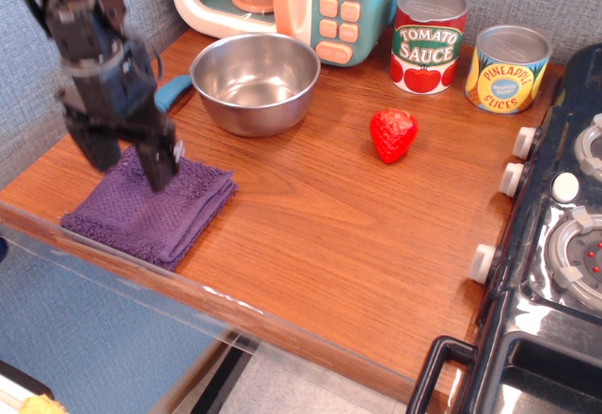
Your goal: You have the purple cloth and move it to the left
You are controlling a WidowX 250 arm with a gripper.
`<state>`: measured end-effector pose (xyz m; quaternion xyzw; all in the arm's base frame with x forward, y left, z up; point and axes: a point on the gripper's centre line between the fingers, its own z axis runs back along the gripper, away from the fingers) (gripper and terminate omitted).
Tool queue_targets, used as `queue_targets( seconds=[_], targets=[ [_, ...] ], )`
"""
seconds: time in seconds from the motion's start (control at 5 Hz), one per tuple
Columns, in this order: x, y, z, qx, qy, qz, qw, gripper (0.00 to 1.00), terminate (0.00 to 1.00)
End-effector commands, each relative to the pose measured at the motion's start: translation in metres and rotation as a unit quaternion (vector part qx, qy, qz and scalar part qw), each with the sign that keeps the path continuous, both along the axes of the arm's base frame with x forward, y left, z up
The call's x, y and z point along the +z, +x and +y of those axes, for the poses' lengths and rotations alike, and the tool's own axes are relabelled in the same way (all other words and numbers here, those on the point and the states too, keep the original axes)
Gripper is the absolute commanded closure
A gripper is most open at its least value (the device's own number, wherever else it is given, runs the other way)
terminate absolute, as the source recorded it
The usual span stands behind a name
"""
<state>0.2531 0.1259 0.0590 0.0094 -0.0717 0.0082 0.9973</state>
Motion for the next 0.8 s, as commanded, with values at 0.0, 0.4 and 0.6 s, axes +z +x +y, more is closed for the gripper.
queue_targets(
  seconds=[0.0, 0.4, 0.6],
  targets=[
    [0.039, 0.013, -0.012, -0.011, -0.011, -0.015, 0.9998, 0.00, 0.00],
    [0.042, 0.028, -0.037, -0.058, -0.001, -0.016, 0.9982, 0.00, 0.00],
    [0.042, 0.028, -0.037, -0.058, -0.001, -0.016, 0.9982, 0.00, 0.00]
  ],
)
